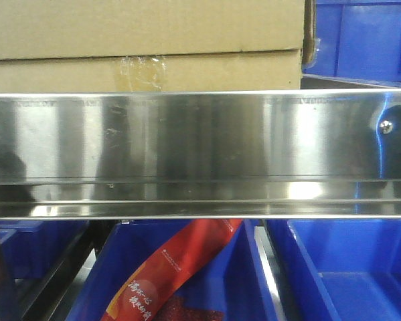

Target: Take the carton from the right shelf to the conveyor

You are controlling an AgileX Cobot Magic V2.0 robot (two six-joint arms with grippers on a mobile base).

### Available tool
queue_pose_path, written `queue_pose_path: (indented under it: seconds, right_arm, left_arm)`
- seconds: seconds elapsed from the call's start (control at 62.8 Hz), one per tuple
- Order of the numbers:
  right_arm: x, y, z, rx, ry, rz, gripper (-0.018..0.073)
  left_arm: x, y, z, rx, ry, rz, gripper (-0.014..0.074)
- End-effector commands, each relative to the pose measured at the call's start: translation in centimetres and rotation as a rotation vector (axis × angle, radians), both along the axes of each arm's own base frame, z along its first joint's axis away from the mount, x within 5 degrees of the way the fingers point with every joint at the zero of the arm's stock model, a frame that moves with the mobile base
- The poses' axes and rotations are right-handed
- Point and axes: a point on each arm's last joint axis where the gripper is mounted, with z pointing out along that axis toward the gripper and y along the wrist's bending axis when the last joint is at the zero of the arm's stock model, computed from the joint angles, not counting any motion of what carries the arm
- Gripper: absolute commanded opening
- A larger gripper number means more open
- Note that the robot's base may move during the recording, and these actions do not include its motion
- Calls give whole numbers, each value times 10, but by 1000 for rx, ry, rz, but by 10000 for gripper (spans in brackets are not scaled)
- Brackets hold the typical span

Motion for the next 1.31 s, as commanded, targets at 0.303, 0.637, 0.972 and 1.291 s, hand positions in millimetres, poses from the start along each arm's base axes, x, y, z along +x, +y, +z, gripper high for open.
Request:
queue_pose_path:
  seconds: [0.303, 0.637, 0.972, 1.291]
  right_arm:
    - [0, 0, 2, -9, -19, 2, -62]
    - [0, 0, 3, -8, -32, 1, -62]
    - [-1, 0, 11, -5, -123, -1, -62]
    - [-19, 0, 79, 25, -237, 6, -62]
  left_arm:
    - [-1, 0, 3, -4, -22, -4, -6]
    - [-1, 0, 6, -2, -56, -5, -6]
    - [-1, 0, 9, -2, -94, -6, -6]
    - [-16, 0, 64, -30, -183, -8, -4]
